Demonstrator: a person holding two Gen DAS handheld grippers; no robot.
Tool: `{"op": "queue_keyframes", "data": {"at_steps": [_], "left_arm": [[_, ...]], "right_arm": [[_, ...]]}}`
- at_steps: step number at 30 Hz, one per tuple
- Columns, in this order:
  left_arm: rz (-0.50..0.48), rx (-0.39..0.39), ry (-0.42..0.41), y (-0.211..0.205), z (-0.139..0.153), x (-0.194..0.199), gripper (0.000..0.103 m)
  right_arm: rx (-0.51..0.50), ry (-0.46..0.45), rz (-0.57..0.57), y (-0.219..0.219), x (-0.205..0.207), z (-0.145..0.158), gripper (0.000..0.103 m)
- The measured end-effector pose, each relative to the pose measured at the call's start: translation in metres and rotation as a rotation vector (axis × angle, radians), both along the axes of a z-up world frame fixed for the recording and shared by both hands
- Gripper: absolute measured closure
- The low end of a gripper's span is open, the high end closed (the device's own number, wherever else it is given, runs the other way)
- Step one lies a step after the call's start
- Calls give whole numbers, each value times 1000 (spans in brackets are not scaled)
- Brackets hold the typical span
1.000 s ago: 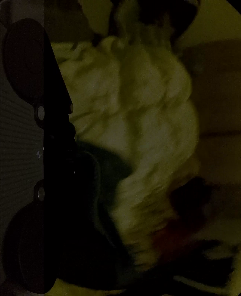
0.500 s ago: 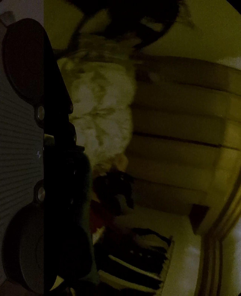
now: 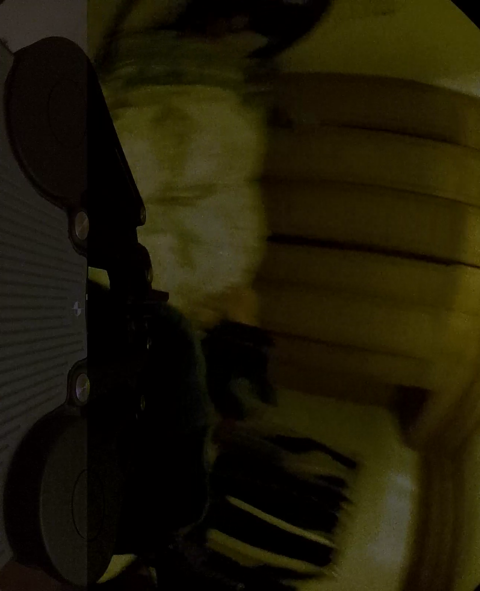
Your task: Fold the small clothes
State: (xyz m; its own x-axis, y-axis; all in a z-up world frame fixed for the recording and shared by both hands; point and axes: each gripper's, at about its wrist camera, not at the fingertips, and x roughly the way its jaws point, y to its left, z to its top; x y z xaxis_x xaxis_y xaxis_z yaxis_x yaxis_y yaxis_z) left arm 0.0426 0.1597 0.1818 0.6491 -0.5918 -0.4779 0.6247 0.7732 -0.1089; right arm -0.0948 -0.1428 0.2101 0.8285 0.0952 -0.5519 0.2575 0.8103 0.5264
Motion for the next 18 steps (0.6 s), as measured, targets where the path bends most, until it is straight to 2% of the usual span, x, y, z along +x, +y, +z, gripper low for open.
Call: {"op": "queue_keyframes", "data": {"at_steps": [1,3,4,5,6,7,9,11,15,18], "left_arm": [[24,51,18,-11,-23,17,15],[65,182,70,-35,-78,49,2],[100,233,103,-42,-103,62,0],[120,261,137,-42,-120,70,0],[140,297,163,-43,-137,76,0],[164,324,180,-40,-150,79,0],[202,345,205,-25,-169,71,0],[219,353,236,-6,-184,64,0],[229,416,324,19,-199,32,0],[219,451,360,40,-216,1,0]], "right_arm": [[2,43,-25,-7,22,-25,90],[-29,96,-55,-18,59,-73,85],[-67,121,-87,-22,75,-96,62],[-136,147,-94,-22,87,-118,33],[-187,185,-117,-23,96,-135,27],[-218,216,-150,-24,100,-151,31],[-204,224,-132,-19,93,-171,34],[-179,241,-93,-12,77,-187,32],[-207,335,-24,8,43,-212,29],[-159,390,-20,17,20,-222,25]]}}
